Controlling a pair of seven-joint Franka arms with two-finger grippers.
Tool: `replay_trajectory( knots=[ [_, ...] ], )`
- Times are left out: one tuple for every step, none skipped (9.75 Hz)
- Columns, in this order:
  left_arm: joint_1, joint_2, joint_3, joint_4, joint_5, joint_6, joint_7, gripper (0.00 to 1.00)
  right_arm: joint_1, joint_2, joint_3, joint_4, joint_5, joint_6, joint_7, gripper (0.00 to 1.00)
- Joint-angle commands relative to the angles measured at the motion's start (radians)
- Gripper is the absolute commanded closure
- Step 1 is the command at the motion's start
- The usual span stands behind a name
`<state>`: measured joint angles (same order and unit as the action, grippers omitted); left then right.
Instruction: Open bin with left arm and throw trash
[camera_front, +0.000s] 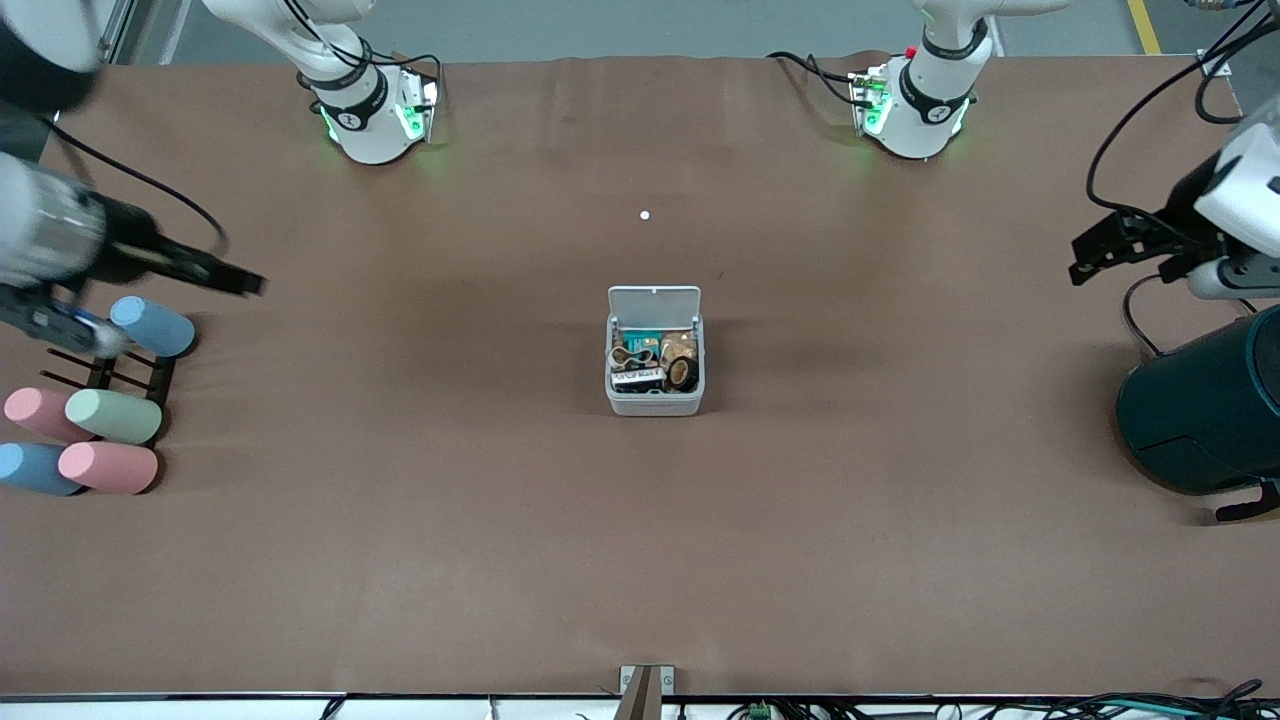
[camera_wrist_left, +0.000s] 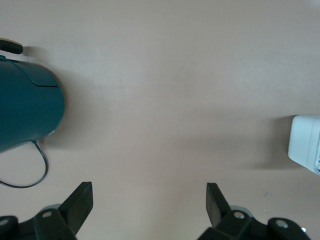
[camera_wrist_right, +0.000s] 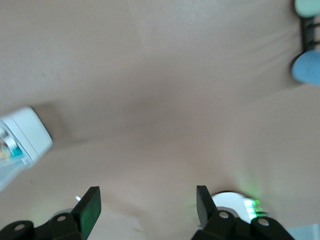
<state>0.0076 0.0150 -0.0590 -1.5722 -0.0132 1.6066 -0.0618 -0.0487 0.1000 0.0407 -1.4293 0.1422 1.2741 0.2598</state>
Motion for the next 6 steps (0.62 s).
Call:
replay_trajectory(
  knots=[
    [0.011, 0.019, 0.002, 0.034, 0.015, -0.008, 0.016, 0.00, -0.068, -0.127, 0.021, -0.062, -0.033, -0.009, -0.234, 0.01],
    [0.009, 0.020, 0.004, 0.035, 0.015, -0.008, 0.014, 0.00, -0.065, -0.128, 0.025, -0.054, -0.080, -0.009, -0.249, 0.00],
    [0.012, 0.020, 0.004, 0.038, 0.016, -0.008, 0.017, 0.00, -0.059, -0.125, 0.028, -0.042, -0.101, 0.001, -0.244, 0.00],
    [0.012, 0.022, 0.004, 0.038, 0.018, -0.008, 0.020, 0.00, -0.057, -0.118, 0.028, -0.019, -0.095, 0.004, -0.246, 0.00],
    [0.012, 0.023, 0.004, 0.038, 0.028, -0.008, 0.025, 0.00, -0.057, -0.117, 0.028, -0.001, -0.101, 0.004, -0.247, 0.00],
    [0.008, 0.023, 0.001, 0.038, 0.062, -0.008, 0.031, 0.00, -0.062, -0.117, 0.028, 0.000, -0.101, 0.008, -0.246, 0.00]
  ],
)
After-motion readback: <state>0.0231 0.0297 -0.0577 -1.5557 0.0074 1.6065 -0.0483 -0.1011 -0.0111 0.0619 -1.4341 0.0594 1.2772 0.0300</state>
